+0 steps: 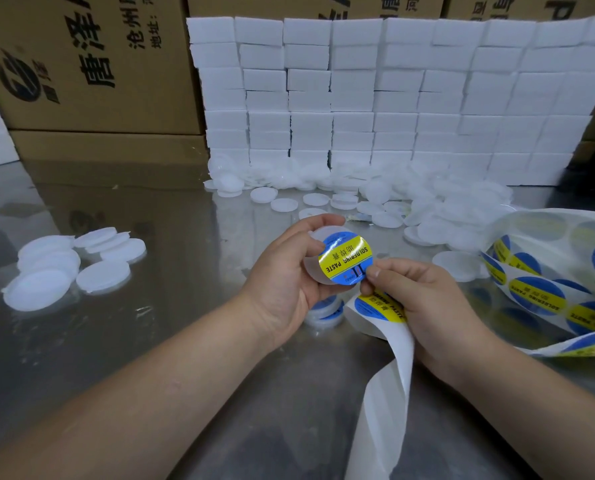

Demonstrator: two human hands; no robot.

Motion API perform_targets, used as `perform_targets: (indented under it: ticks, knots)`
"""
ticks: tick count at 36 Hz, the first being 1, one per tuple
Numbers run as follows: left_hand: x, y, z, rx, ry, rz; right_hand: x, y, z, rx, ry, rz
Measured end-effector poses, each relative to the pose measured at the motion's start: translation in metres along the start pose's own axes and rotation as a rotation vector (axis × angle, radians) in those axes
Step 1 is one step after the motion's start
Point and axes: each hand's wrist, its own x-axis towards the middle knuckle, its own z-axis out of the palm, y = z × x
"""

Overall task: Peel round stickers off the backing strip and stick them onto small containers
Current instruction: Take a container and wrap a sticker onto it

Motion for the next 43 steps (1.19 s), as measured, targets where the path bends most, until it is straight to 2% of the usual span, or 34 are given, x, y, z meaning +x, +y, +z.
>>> perform_targets:
  ticks: [13,22,34,43]
  knots:
    - [-0.0022,0.0026,0.004,-0.047,0.021,-0.03,-0.0014,-0.0016,0.0017,0.017,-0.002,-0.018]
    - [-0.0024,0.0001,0.0036,0.013,0.014,-0.019,-0.0019,-0.0007,0.0031,0.001,-0.008,-0.041]
    - [-0.0019,0.0009,0.0011,-0.098,0.01,-0.044,-0.001,0.0008,0.0013,0.01,0.003,-0.027]
    - [-0.0023,0.0,0.0008,-0.072,0.001,-0.044,-0.0012,-0.0019,0.0025,0.046,0.024,-0.057]
